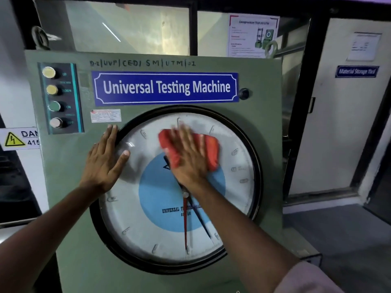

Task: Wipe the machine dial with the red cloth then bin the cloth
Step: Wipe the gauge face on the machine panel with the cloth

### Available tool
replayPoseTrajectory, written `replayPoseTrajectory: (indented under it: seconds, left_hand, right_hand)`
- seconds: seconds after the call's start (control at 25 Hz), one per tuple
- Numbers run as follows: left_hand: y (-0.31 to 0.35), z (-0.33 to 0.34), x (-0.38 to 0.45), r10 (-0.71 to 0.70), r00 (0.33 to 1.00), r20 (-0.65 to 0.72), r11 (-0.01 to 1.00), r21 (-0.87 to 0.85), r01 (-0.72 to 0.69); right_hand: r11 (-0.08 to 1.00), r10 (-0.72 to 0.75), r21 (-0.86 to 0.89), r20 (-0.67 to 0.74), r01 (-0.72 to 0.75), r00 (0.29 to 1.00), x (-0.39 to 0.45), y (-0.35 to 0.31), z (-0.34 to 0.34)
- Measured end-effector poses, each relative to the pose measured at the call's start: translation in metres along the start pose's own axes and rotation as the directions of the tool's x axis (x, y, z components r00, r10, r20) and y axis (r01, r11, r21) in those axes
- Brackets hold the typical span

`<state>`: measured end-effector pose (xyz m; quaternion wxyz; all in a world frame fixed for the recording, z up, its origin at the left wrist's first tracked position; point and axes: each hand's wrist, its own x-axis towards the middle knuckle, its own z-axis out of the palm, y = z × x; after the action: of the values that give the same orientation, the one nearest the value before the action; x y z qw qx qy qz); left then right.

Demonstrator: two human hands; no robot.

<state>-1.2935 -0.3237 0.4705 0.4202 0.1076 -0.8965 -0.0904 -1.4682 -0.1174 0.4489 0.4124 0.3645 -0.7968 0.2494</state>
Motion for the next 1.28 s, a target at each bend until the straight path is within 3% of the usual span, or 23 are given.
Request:
replayPoseTrajectory:
  seconds: [0.12,0.2,0.32,0.44,0.64,0.84,0.96,1.08,1.28]
  left_hand:
    - [0.003,-0.003,0.000,-0.030,0.999,0.031,0.999,-0.021,0.031]
    - [0.003,-0.003,-0.001,-0.039,0.998,0.040,0.999,-0.017,0.040]
    - [0.000,-0.001,0.001,-0.038,0.999,0.030,0.999,0.001,0.038]
    - [-0.004,0.004,0.001,-0.025,1.000,0.010,1.000,0.014,0.025]
    - [0.001,0.002,-0.001,-0.027,1.000,0.004,0.999,0.018,0.027]
    - [0.002,0.006,0.000,-0.043,0.999,-0.016,0.997,0.058,0.044]
    - [0.002,0.003,0.002,-0.055,0.998,0.005,0.996,0.065,0.054]
    - [0.007,0.001,-0.002,-0.073,0.997,0.034,0.994,0.081,0.070]
    - [0.018,0.003,-0.001,-0.117,0.993,0.008,0.985,0.130,0.115]
  right_hand:
    - [0.955,0.296,-0.038,0.012,-0.296,0.955,-0.052,0.062,-0.015]
    - [0.942,0.329,-0.066,0.000,-0.328,0.944,-0.051,0.061,-0.016]
    - [0.988,0.129,-0.079,-0.026,-0.131,0.991,0.012,0.021,-0.012]
    - [0.991,-0.012,-0.130,-0.035,0.007,0.999,0.021,0.031,-0.007]
    - [0.978,0.027,-0.210,0.100,-0.005,0.995,-0.096,0.098,-0.010]
    - [0.983,-0.027,-0.183,0.030,0.032,0.999,-0.001,0.056,-0.014]
    - [0.979,-0.031,-0.199,0.010,0.032,0.999,-0.022,0.066,-0.012]
    - [0.978,-0.041,-0.202,0.102,0.061,0.994,-0.065,0.082,-0.015]
    - [0.982,0.014,-0.190,0.086,0.003,0.996,-0.001,0.057,-0.025]
